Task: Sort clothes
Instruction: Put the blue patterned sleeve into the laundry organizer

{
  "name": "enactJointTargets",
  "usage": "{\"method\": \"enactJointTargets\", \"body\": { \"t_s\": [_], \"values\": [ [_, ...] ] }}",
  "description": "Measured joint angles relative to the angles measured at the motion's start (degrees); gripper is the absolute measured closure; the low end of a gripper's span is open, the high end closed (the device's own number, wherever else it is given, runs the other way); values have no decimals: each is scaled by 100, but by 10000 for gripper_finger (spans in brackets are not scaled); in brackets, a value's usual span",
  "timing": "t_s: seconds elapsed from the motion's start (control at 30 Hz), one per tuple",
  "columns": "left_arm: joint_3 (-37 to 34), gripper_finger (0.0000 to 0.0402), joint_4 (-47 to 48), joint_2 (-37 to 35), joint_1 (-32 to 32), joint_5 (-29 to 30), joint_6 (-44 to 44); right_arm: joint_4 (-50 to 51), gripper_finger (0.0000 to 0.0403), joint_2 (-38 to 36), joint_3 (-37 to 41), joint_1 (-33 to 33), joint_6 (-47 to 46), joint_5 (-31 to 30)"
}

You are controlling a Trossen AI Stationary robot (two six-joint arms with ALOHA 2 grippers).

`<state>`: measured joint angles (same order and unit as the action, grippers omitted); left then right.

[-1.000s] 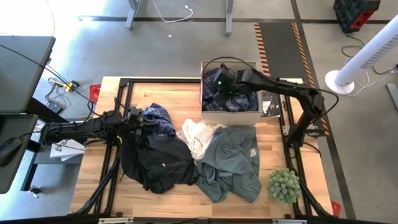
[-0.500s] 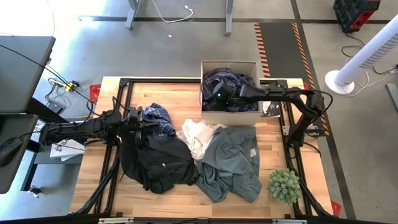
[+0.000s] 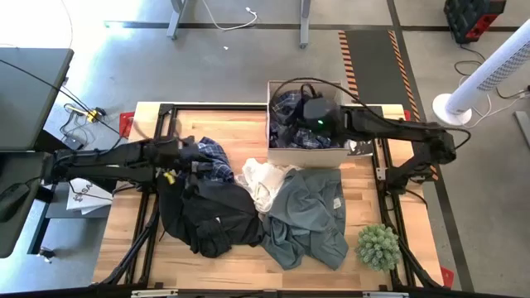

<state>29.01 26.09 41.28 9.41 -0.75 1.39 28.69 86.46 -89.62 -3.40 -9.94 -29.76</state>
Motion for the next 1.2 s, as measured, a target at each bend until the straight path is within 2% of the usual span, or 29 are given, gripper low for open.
{"method": "enactJointTargets", "body": {
  "t_s": [0.13, 0.27, 0.37, 0.5, 0.63, 0.73, 0.8, 0.9, 1.03, 1.2],
  "values": [
    [102, 190, 139, 1185, 339, -111, -403, 9, 233, 29, 79, 410, -30, 32],
    [105, 193, 80, 2376, 599, -237, -701, -32, 233, 142, 370, 688, -50, 90],
    [255, 243, 92, 3091, 631, 111, -370, -171, 233, 255, 573, 790, -101, 90],
    [678, 371, 366, 3584, 631, 683, -207, -545, 233, 358, 860, 808, -297, 90],
    [1441, 385, 735, 3405, 561, 1356, -261, -968, 233, 402, 1157, 800, -309, 89],
    [2162, 394, 1186, 2984, 400, 2004, -474, -1540, 233, 396, 1426, 800, -195, 89],
    [2613, 394, 1270, 2642, 255, 2221, -631, -2004, 233, 411, 1635, 800, -66, 93],
    [3183, 394, 1276, 2137, 1, 2257, -780, -2872, 233, 459, 1966, 794, 51, 139],
    [3636, 394, 1179, 1542, -393, 2268, -917, -3946, 225, 648, 2146, 686, 702, 632],
    [3700, 395, 682, 1024, -783, 2065, -959, -5021, 172, 815, 2138, 515, 1231, 1502]
  ]
}}
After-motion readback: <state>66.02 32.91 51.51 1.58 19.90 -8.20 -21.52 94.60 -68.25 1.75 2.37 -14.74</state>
